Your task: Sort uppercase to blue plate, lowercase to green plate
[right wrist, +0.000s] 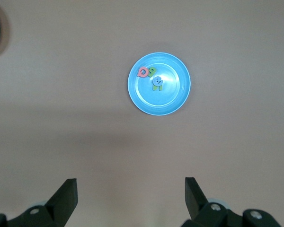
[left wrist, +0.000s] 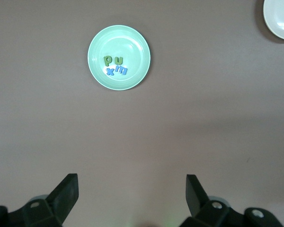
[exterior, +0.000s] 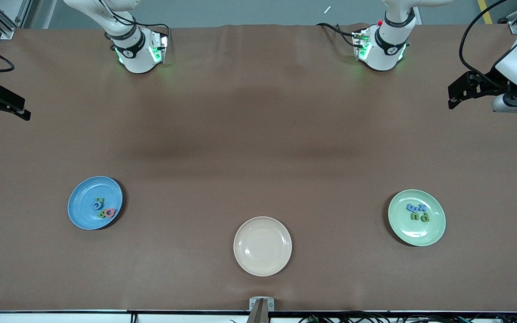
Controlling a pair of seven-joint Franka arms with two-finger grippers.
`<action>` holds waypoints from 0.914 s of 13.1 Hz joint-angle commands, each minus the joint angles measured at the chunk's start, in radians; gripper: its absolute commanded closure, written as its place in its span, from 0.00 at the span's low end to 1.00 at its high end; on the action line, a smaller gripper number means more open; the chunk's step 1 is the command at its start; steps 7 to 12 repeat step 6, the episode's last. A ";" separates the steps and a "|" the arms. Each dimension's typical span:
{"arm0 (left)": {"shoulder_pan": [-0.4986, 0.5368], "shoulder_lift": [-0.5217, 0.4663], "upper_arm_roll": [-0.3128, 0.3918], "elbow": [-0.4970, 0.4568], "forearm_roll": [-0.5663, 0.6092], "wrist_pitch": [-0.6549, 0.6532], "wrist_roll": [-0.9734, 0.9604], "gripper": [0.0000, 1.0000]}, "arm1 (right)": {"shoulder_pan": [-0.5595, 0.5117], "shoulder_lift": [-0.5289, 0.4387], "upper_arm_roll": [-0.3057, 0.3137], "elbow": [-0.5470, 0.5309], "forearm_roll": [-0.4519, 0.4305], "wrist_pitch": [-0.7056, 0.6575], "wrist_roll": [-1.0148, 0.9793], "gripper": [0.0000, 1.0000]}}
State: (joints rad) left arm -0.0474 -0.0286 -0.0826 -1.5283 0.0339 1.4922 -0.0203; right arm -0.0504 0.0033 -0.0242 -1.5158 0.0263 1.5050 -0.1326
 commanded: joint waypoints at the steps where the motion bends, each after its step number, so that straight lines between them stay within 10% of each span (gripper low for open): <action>1: 0.004 0.012 0.000 0.028 -0.017 -0.006 0.002 0.00 | 0.001 -0.011 0.001 -0.006 -0.003 -0.006 -0.004 0.00; 12: 0.011 0.016 0.000 0.027 -0.017 -0.006 0.007 0.00 | 0.001 -0.011 0.001 -0.006 -0.003 -0.006 -0.004 0.00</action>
